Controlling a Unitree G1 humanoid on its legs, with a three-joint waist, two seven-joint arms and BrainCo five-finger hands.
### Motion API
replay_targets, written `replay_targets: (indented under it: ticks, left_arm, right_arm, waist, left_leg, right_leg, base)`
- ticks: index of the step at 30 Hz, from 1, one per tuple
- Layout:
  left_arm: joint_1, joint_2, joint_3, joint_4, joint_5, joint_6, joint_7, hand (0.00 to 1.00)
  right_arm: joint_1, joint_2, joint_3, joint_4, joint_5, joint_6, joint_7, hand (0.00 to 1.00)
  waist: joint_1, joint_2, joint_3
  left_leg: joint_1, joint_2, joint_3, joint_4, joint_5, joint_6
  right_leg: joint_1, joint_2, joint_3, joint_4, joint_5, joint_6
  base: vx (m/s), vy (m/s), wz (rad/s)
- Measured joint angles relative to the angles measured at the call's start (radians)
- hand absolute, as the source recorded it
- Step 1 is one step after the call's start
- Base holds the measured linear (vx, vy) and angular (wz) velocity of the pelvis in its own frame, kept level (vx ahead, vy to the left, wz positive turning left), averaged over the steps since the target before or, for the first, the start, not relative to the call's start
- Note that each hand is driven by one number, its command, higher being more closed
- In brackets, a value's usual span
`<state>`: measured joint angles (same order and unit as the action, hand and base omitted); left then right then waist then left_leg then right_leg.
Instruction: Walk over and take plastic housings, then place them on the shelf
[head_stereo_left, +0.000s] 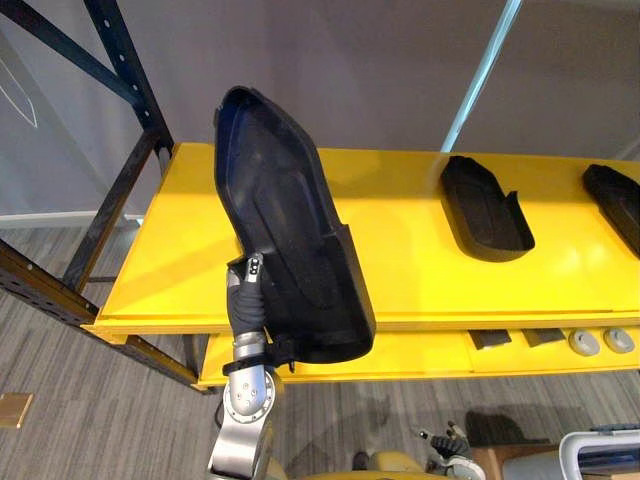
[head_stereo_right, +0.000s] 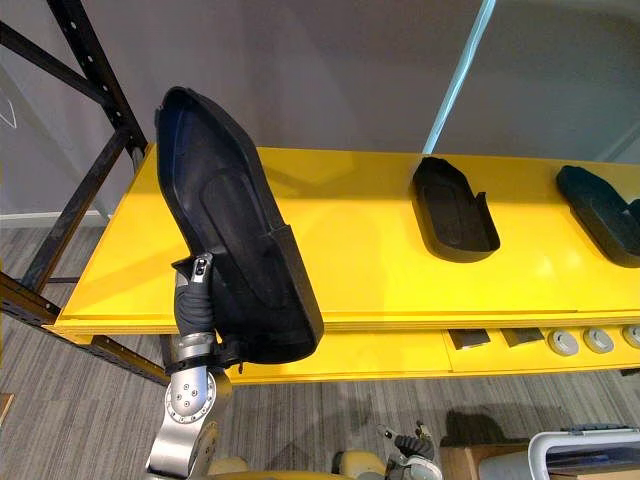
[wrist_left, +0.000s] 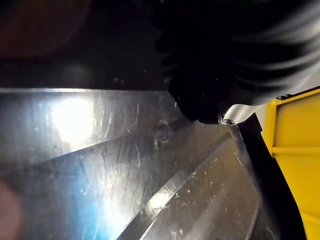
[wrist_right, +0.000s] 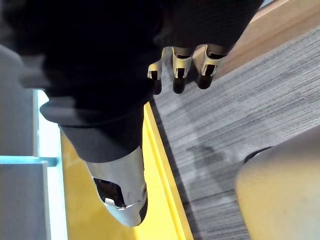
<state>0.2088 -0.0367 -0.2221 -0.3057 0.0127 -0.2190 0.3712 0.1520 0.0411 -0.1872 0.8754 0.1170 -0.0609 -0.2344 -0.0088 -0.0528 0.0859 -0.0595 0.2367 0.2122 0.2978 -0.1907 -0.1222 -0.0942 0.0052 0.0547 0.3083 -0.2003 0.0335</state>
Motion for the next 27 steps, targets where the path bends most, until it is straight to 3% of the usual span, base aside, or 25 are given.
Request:
replay_targets:
  ticks: [5,11,19,27]
  left_arm:
    - [-0.005,0.004,0.033,0.004,0.004,0.026,0.000,1.00]
    - [-0.135,0.061,0.117,0.103,0.049,0.086,0.002,1.00]
    - [-0.340,0.145,0.216,0.259,0.117,0.156,0.049,1.00]
    - [-0.528,0.239,0.261,0.487,0.119,0.201,0.060,1.00]
  right_arm:
    - [0.001,-0.001,0.000,0.000,-0.001,0.000,0.002,0.00]
    - [0.036,-0.006,-0.002,0.006,-0.010,0.006,0.023,0.00]
    - [0.031,-0.006,-0.032,0.014,-0.011,0.011,0.044,0.00]
    - [0.026,-0.009,-0.046,0.023,-0.015,0.011,0.051,0.00]
  waist:
    - [0.000,0.000,-0.010]
    - [-0.003,0.008,-0.050]
    - [-0.021,0.011,-0.067]
    - [-0.032,0.010,-0.067]
  left_leg:
    - [0.002,0.006,0.050,-0.023,0.015,0.008]
    - [0.010,0.004,0.089,-0.057,0.025,0.010]
    - [0.023,-0.007,0.098,-0.108,0.068,0.003]
    - [0.016,-0.008,0.137,-0.116,0.068,0.003]
  right_leg:
    - [0.006,0.011,0.038,-0.089,0.071,0.011]
    - [0.039,0.009,0.075,-0.199,0.147,0.021]
    - [0.035,0.008,0.094,-0.246,0.187,0.019]
    - [0.011,0.009,0.137,-0.276,0.211,0.021]
  base:
    - [-0.05,0.037,-0.29]
    - [-0.10,0.040,-0.15]
    - [-0.02,-0.002,-0.05]
    - [0.01,0.003,-0.15]
